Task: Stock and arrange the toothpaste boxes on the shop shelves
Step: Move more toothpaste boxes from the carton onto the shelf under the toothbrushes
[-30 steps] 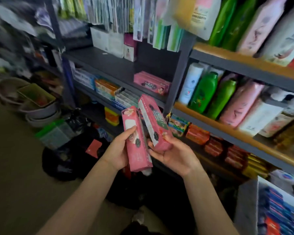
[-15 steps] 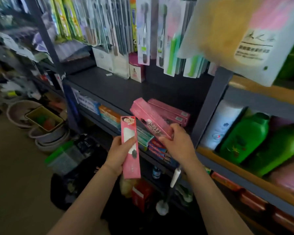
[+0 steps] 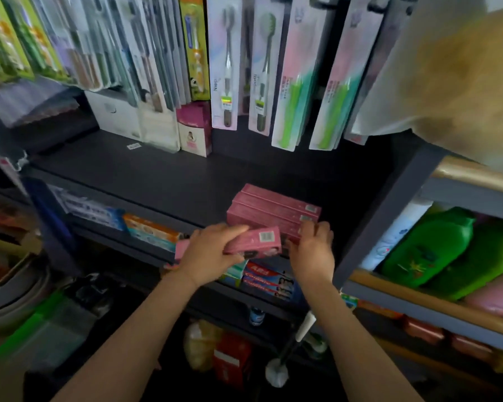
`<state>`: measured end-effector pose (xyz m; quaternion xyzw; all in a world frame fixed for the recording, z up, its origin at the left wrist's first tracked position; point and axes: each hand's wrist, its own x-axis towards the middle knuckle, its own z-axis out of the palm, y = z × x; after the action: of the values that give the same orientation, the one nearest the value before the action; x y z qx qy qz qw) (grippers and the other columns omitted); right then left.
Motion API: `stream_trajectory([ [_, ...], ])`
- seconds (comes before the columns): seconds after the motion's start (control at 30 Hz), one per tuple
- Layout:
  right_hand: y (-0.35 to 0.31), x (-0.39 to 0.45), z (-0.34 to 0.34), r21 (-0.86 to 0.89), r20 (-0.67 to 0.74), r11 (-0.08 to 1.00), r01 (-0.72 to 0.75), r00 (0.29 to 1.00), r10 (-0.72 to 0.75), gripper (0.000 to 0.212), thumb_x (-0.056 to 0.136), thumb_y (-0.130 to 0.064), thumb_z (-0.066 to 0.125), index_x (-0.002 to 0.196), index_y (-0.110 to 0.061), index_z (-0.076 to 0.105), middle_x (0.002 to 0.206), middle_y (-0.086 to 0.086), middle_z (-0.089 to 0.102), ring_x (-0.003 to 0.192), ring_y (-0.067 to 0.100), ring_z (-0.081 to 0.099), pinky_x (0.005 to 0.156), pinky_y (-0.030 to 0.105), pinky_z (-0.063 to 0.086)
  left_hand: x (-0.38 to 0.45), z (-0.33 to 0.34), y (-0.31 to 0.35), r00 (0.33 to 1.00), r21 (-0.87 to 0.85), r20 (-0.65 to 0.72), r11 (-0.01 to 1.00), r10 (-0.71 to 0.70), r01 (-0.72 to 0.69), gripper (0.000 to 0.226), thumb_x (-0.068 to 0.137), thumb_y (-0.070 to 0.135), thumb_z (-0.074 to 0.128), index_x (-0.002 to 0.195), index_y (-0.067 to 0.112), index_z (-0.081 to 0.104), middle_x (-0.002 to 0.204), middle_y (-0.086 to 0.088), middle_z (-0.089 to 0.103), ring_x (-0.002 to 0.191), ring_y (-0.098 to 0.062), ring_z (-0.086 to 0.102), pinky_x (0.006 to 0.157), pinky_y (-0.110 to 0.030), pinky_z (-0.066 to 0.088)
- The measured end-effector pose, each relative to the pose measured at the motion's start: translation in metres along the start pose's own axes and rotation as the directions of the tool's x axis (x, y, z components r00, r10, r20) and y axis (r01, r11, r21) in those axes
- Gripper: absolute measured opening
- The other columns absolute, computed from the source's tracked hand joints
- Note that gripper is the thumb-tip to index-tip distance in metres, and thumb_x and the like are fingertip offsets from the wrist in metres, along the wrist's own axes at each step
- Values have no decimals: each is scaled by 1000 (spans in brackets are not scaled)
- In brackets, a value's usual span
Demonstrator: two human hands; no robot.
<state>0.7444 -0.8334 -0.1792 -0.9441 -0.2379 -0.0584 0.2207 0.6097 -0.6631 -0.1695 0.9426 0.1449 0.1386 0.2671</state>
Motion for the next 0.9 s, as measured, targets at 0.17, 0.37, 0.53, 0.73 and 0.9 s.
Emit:
stream_trajectory([
  [0.17,-4,-3,-2,222,-151,972,-79,982,114,33,84,10,55,116,3,55,113,22,51,93,42,54,76,43,52,40,-1,5,948,335,156,888,276,-314,64,90,36,65,148,41,38,131,7,53,124,-20,44,105,-38,24],
  [0.37,-17,-37,1,483,-110,849,-217,946,304,32,96,-6,50,127,-8,45,120,10,45,98,25,48,78,30,38,70,26,17,863,342,227,793,451,-504,67,88,32,69,149,37,40,120,-2,49,114,-24,44,101,-41,36],
  [0.53,-13,-42,9,527,-12,785,-325,921,389,50,98,-14,53,143,-10,32,130,12,42,95,18,48,76,27,41,72,52,3,889,397,122,799,442,-452,70,85,33,74,148,32,43,143,-15,46,129,-38,45,107,-56,39],
  [0.73,-5,-33,5,551,95,754,-357,925,368,65,97,-10,52,154,-11,18,143,14,40,123,27,49,89,30,45,75,56,10,934,413,161,837,320,-358,64,102,35,46,157,35,14,165,-7,14,152,-32,11,122,-52,5],
  [0.9,3,-46,-4,506,79,818,-274,959,272,49,93,-8,54,138,-12,35,128,8,44,91,19,54,64,16,41,75,57,36,965,365,114,893,237,-262,67,98,22,54,156,29,21,163,-10,21,151,-31,16,122,-50,7],
])
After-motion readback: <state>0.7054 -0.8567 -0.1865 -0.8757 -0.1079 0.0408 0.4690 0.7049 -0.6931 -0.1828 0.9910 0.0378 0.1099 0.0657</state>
